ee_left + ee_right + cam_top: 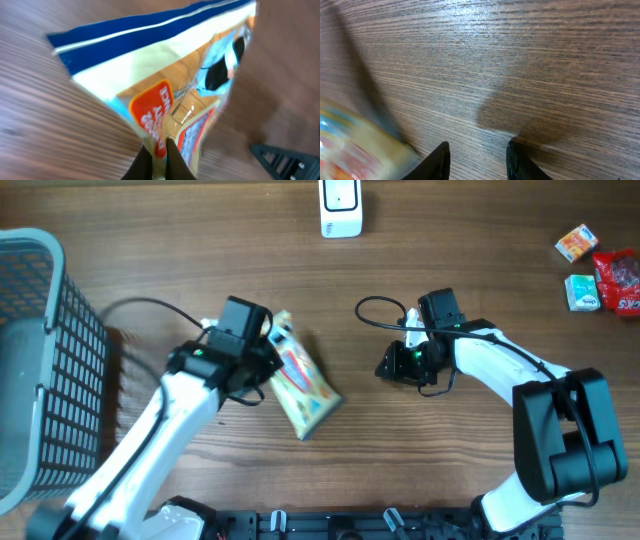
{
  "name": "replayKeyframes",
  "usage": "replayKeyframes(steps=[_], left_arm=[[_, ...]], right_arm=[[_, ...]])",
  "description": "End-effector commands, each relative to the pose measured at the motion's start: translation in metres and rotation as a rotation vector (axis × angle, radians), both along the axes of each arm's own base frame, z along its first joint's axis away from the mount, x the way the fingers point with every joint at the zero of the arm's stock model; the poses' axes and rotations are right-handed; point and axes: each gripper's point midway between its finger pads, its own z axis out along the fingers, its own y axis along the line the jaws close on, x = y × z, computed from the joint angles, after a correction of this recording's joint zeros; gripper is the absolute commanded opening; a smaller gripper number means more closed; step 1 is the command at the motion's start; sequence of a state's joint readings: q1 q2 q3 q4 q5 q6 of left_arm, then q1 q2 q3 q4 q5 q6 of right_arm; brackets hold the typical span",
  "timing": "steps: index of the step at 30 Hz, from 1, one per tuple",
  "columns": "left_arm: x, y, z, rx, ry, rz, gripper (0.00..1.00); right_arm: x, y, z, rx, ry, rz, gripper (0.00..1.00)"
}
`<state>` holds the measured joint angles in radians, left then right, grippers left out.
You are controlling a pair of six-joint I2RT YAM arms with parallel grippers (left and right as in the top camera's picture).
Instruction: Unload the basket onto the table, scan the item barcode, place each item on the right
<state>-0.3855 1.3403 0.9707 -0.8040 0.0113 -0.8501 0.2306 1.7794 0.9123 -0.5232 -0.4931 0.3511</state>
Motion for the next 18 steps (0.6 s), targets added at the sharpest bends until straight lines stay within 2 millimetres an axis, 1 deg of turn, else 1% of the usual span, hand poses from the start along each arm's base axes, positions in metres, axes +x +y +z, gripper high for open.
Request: replayKeyframes(steps=[1,2,3,5,7,10,12,14,15,17,18], left_arm=[[0.010,0.054,0.056,0.297,-0.191,0.093,0.04],[0.005,0.073,0.065,0.409,-0.205,0.125,0.04],[0.000,0.087,0.070,0.503,-0.208,0.143,0.04],[-0.007,0.110,0.076,0.650,-0.197,0.173,0.04],[-0.010,0.123,0.081,0.745,-0.196,0.189,0.04],[-0.008,0.136,0.092,0.844,-0.223,0.218,0.04],[-0.006,0.145,0.102,0.916,-0.256,0.247,0.04],[-0.004,0.147,0.108,0.940,-0.278,0.265,0.04],[-0.002,0.144,0.106,0.916,-0.282,0.264,0.04],[0.004,0.129,0.093,0.832,-0.267,0.218,0.04],[0.010,0.113,0.081,0.778,-0.246,0.148,0.04]], right_arm=[[-0.004,-0.007,-0.014,-0.058,0.018,0.005,0.37],[-0.004,-0.007,-0.014,-0.058,0.019,0.006,0.37],[-0.004,-0.007,-0.014,-0.058,0.019,0.006,0.37],[-0.003,-0.007,-0.014,-0.057,0.016,0.006,0.37],[-0.003,-0.007,-0.014,-0.057,0.015,0.005,0.37],[-0.003,-0.007,-0.014,-0.057,0.014,0.004,0.37],[-0.003,-0.007,-0.014,-0.057,0.014,0.004,0.37],[-0.003,-0.007,-0.014,-0.057,0.014,0.004,0.37],[-0.002,-0.007,-0.014,-0.056,0.012,0.004,0.37],[-0.001,-0.006,-0.014,-0.054,0.006,0.002,0.37],[0.000,-0.006,-0.013,-0.053,0.005,-0.001,0.37]])
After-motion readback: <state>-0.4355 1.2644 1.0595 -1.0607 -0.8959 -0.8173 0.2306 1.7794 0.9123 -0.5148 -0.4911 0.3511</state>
